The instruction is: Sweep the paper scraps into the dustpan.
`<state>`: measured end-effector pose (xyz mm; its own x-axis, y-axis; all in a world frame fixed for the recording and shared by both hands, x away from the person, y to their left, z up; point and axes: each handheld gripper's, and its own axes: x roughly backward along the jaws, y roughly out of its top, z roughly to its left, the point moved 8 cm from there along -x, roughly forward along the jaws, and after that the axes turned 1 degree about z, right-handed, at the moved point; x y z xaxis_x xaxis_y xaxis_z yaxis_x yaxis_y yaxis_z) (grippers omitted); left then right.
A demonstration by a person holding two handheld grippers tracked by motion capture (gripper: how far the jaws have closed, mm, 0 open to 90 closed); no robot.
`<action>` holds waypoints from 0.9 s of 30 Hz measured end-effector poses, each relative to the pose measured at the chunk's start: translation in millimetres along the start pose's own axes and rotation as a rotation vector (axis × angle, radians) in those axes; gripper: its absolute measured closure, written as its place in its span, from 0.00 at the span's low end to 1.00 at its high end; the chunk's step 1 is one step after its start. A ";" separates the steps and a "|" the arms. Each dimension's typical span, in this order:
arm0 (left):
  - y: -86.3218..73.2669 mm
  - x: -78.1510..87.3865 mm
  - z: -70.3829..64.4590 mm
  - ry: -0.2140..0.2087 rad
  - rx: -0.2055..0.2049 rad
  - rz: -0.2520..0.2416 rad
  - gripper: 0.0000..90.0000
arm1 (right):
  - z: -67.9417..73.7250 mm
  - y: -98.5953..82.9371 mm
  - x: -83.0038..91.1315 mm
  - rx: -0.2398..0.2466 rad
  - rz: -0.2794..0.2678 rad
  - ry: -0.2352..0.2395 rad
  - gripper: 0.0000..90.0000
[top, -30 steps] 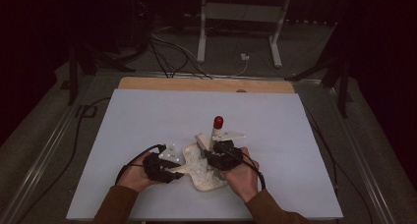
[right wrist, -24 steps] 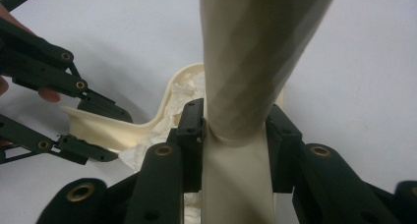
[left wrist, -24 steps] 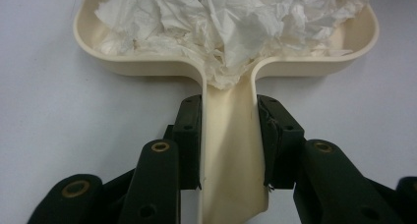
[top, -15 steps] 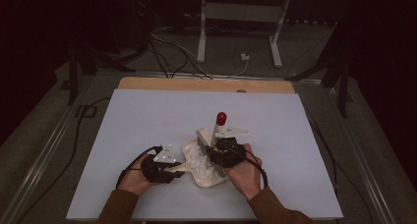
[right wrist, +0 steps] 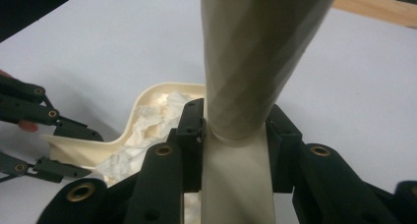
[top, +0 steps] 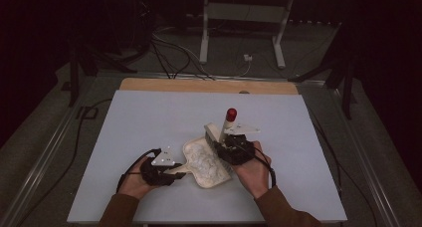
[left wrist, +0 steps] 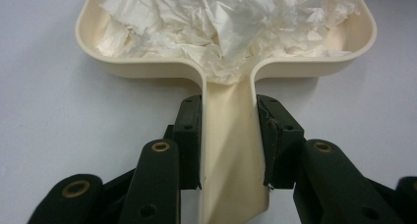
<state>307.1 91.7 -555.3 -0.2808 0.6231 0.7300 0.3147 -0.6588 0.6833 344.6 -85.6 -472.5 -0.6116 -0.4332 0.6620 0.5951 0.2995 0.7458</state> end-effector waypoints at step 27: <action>-1.0 9.5 11.2 0.064 0.054 -0.010 0.74 | -33.8 -2.4 -0.7 0.004 -0.008 -0.062 0.75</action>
<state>314.2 103.0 -549.2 -0.3414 0.5999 0.7236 0.3598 -0.6278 0.6902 361.2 -114.7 -477.3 -0.6480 -0.3819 0.6590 0.5877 0.2996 0.7515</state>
